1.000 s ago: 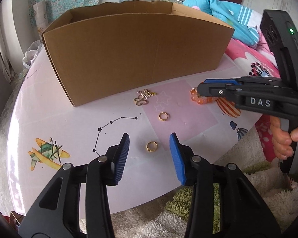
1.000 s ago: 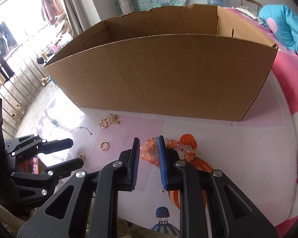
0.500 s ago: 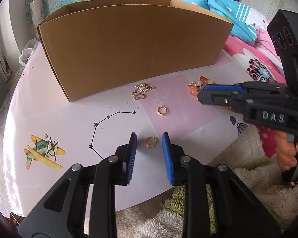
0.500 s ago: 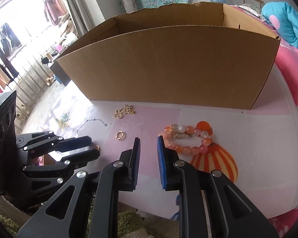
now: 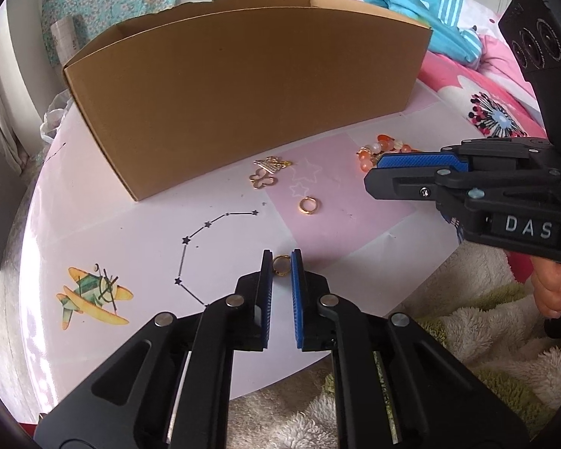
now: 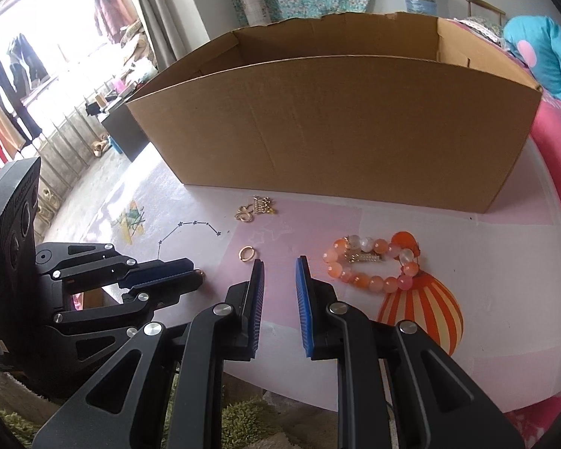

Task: Organize jewelry
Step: 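Lift the gold ring with the left tool and carry it over the box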

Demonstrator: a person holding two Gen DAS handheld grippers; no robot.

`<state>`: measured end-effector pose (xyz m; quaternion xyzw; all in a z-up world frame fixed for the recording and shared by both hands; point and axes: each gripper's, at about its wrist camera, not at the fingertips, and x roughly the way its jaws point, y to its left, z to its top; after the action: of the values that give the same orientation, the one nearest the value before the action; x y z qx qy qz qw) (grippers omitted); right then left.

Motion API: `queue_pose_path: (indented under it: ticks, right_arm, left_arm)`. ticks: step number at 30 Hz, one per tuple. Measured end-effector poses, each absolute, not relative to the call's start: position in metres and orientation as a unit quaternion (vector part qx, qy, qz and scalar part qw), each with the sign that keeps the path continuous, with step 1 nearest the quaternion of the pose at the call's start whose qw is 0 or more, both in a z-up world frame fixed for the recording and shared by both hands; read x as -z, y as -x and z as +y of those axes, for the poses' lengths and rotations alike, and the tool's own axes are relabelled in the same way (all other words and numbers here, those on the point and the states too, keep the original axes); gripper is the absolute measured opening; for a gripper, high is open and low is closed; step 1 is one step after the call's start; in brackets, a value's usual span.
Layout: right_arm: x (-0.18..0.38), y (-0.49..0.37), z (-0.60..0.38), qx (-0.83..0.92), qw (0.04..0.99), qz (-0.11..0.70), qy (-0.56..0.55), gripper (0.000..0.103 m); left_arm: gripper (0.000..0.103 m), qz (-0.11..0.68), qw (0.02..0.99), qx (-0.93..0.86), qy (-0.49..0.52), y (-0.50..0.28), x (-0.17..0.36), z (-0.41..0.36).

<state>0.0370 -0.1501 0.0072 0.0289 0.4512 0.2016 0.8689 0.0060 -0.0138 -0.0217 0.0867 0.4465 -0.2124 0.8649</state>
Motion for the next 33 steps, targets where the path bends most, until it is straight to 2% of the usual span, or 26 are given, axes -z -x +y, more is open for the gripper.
queue_pose_path:
  ticks: [21, 25, 26, 33]
  right_arm:
    - [0.005, -0.048, -0.107, -0.255, 0.851, 0.444, 0.117, 0.018]
    - [0.003, -0.052, -0.105, -0.265, 0.846, 0.444, 0.129, 0.017]
    - [0.002, -0.052, -0.105, -0.27, 0.844, 0.445, 0.129, 0.012]
    - [0.001, -0.055, -0.107, -0.271, 0.845, 0.447, 0.114, 0.011]
  left_arm:
    - [0.009, 0.454, 0.867, 0.196, -0.055, -0.02, 0.022, 0.009]
    - [0.009, 0.453, 0.868, 0.196, -0.054, -0.021, 0.022, 0.01]
    - [0.009, 0.453, 0.868, 0.196, -0.053, -0.021, 0.022, 0.01]
    - [0.009, 0.45, 0.87, 0.196, -0.048, -0.02, 0.021, 0.012]
